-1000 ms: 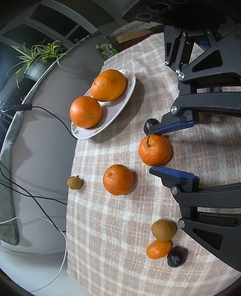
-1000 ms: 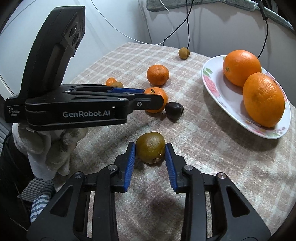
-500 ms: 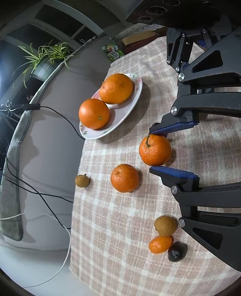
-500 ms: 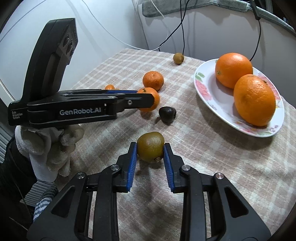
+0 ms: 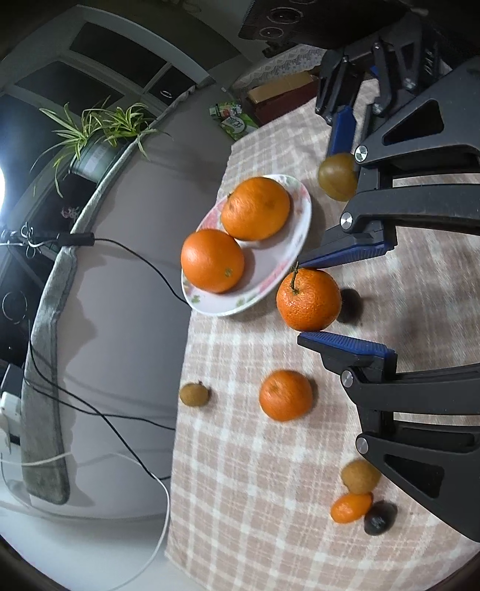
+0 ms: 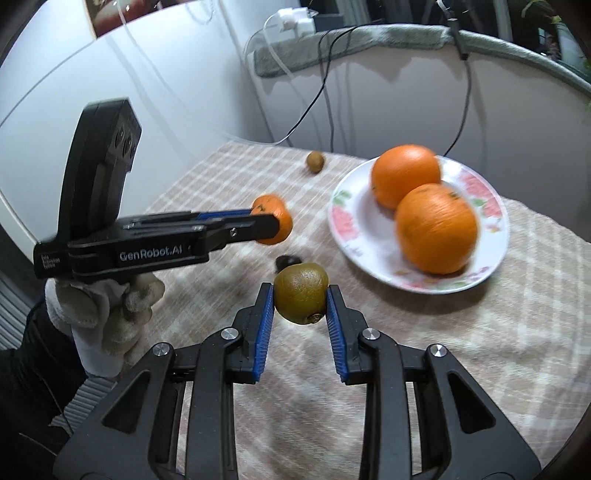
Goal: Organize fruits
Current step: 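Carry the kiwi and mandarin toward the plate with both grippers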
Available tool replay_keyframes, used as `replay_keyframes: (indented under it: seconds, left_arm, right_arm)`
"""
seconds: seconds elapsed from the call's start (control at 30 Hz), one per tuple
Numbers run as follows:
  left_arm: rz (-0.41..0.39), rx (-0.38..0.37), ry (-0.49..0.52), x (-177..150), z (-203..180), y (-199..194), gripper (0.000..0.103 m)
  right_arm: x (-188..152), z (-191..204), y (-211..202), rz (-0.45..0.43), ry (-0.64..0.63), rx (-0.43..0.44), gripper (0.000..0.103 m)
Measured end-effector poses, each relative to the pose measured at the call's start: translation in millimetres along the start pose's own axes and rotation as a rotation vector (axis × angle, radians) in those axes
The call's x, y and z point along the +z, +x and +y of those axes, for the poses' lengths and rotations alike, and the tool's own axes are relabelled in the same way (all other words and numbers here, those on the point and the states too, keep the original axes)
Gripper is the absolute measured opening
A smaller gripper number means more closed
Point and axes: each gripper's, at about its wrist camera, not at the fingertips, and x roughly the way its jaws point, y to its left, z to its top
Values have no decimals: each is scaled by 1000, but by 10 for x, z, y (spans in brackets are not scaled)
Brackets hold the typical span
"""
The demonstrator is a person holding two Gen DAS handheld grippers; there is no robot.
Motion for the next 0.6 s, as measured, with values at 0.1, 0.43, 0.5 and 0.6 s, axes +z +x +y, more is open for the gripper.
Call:
replay_keyframes:
  seconds: [0.1, 0.43, 0.5, 0.6]
  left_arm:
    - [-1, -11, 8, 30, -66, 33, 34]
    - [15, -29, 33, 119, -251, 212, 34]
    - [19, -32, 39, 142, -292, 249, 34]
    - [22, -30, 52, 178, -355, 299, 34]
  right_arm:
    - [30, -87, -106, -24, 16, -17, 29]
    - [193, -432, -317, -92, 54, -76, 29]
    - [233, -514, -328, -102, 59, -90, 29]
    - [302, -640, -332, -111, 71, -112, 29]
